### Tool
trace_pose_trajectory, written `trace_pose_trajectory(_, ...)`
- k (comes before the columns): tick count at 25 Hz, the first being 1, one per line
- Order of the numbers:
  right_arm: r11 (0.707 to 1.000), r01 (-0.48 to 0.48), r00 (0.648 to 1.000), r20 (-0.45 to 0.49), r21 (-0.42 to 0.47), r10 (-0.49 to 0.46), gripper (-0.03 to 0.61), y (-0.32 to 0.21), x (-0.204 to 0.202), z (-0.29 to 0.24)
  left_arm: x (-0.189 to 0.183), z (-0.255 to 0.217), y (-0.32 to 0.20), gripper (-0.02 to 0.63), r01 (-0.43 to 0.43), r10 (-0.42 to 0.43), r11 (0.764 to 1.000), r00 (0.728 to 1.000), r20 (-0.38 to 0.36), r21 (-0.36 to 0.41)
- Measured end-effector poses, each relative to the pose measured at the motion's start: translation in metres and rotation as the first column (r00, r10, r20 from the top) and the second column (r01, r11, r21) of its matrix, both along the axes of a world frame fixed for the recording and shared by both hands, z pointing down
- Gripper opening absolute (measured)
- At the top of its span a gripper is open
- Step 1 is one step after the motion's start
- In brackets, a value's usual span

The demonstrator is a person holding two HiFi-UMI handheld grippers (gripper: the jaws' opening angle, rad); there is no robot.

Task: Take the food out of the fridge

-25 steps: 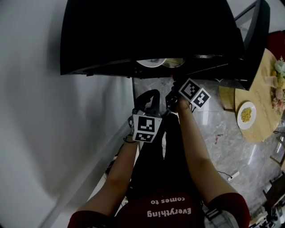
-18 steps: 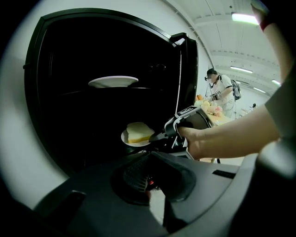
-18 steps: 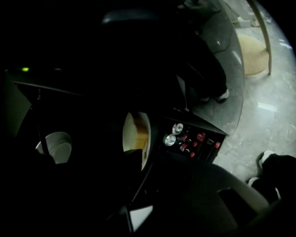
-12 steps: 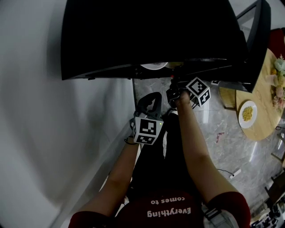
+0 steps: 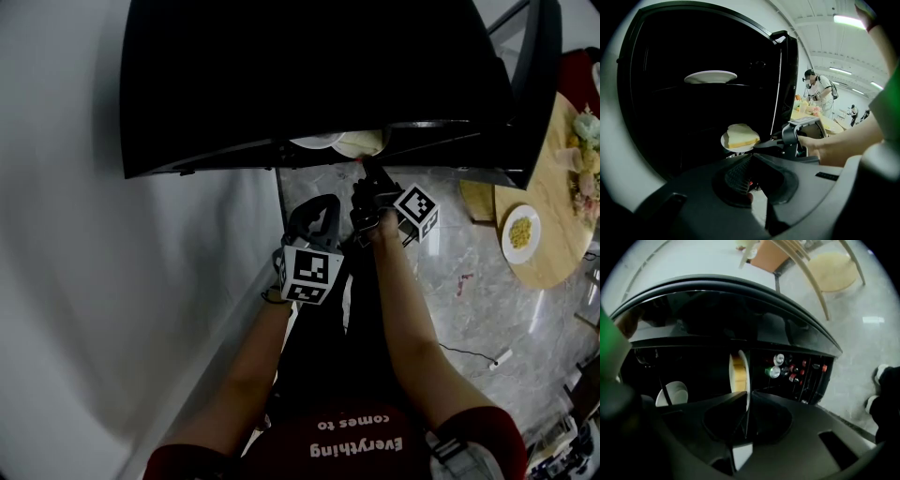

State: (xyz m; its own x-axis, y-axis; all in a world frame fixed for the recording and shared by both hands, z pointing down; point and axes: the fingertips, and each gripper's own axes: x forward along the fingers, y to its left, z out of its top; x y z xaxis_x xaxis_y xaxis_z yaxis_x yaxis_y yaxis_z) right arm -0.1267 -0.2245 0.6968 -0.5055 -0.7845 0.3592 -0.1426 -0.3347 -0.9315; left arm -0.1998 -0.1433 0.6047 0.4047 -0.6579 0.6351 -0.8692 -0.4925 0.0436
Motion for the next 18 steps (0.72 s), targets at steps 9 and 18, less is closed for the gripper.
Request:
trace_pose_trajectory(9,0.994,0.101,0.992,0.065,0.053,-0.104,0.103,-0.011,-0.019,0.002,0.002,0.002,0.005,0.003,-0.013,0.013,1.0,1.0,-0.002,-0.007)
trace_pose_trajectory(18,0.988,0.055,0.984,0.158,0.145,-0.078,0.021,-0.012,-0.019,0.001,-0.004,0.009,0.015,0.003,-0.022,0.022,1.0,1.0,0.011,-0.022)
